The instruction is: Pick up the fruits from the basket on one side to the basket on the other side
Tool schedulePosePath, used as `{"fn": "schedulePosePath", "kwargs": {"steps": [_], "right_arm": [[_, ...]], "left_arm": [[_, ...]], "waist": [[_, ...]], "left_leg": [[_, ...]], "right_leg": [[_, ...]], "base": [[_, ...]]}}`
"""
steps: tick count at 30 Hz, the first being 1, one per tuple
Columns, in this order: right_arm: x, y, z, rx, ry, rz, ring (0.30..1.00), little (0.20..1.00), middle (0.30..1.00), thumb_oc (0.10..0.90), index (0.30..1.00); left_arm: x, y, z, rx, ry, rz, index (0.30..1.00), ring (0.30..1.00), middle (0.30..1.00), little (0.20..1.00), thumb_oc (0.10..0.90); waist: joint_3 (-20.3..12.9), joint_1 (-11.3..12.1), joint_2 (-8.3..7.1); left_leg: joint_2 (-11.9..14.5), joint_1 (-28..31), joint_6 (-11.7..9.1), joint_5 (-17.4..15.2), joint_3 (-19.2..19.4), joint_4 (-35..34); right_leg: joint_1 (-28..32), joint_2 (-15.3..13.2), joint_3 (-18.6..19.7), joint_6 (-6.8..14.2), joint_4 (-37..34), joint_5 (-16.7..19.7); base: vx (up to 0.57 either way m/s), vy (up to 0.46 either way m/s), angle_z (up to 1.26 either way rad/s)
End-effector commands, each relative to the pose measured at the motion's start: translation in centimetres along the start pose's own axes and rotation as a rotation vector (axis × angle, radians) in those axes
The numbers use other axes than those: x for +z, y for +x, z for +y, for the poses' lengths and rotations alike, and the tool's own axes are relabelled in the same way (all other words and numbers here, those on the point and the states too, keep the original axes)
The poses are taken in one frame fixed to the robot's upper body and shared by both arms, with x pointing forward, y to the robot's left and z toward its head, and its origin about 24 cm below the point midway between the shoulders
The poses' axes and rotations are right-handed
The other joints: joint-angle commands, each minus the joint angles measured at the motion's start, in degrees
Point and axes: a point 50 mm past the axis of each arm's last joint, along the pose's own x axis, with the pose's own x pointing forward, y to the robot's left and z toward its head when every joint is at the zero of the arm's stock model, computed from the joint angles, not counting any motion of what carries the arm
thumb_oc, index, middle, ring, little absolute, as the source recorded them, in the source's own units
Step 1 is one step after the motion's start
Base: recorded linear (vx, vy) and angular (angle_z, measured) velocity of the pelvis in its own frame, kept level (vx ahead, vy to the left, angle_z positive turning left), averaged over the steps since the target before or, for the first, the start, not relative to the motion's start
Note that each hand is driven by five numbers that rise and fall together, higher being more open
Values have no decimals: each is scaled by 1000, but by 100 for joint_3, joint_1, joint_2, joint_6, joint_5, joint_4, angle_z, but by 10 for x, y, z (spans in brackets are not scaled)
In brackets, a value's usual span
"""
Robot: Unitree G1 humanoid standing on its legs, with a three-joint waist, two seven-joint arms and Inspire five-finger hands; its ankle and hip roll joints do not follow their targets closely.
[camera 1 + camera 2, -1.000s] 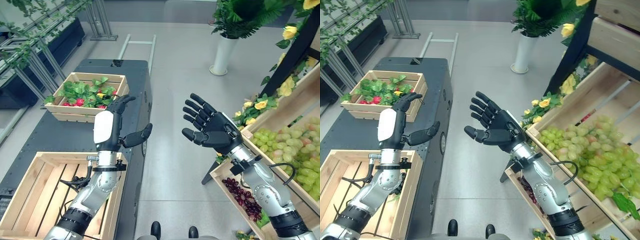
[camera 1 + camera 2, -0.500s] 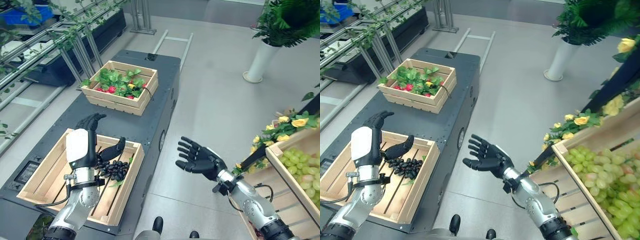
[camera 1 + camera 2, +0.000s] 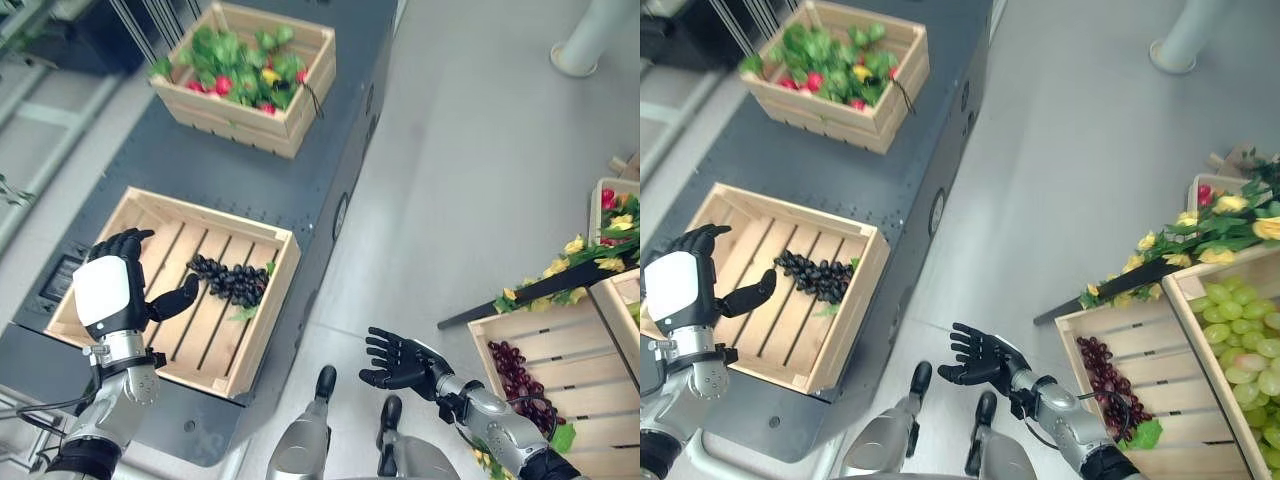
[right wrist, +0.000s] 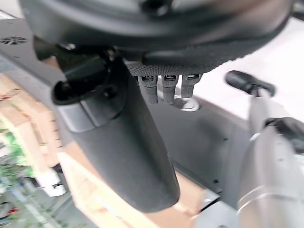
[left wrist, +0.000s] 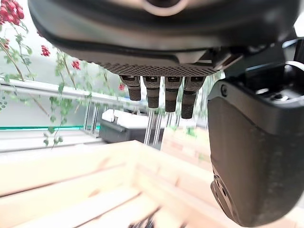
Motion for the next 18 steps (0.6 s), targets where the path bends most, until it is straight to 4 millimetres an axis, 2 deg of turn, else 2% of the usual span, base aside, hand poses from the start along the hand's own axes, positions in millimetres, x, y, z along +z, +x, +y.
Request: {"fn": "schedulePosePath", "kwargs": {"steps": [1,6,7,11,18], "right_arm": [[26,1,17,86,-92,-153,900,900,900,800,900],[26,1,13,84,-109,-151,900,900,900,800,900],[25,1,12,82,-130,-136,900,900,900,800,900],[25,-1,9,76,-136,-125,900,900,900,800,900],[19,-3,6,84,-153,-84,900,900,900,800,900]], "left_arm": [[1,44,41,229,21,-15,900,900,900,900,800],[1,57,45,242,88,-20,900,900,900,900,800],[-1,64,48,248,105,-4,900,900,900,900,800],[-3,66,50,256,159,1,900,900,900,900,800],[-10,76,62,289,232,19,900,900,900,900,800]], "waist": [[191,-20,-177],[476,-98,-204],[529,-129,-207],[529,-168,-205],[529,-203,-257]], "left_leg": [[-550,-248,197,-670,242,861],[-550,-557,206,-684,351,1088],[-558,-793,192,-739,374,1321],[-524,-1181,163,-786,464,1591],[-466,-1543,116,-963,550,1999]], "right_leg": [[-612,156,-48,-175,967,-20],[-906,160,-56,-228,1208,-89],[-1113,151,-42,-262,1446,-173],[-1471,133,-41,-303,1734,-280],[-1750,97,-70,-361,2103,-487]], "base": [[-32,15,15],[-58,54,5],[-45,95,-1],[-15,80,7],[8,36,1]]}}
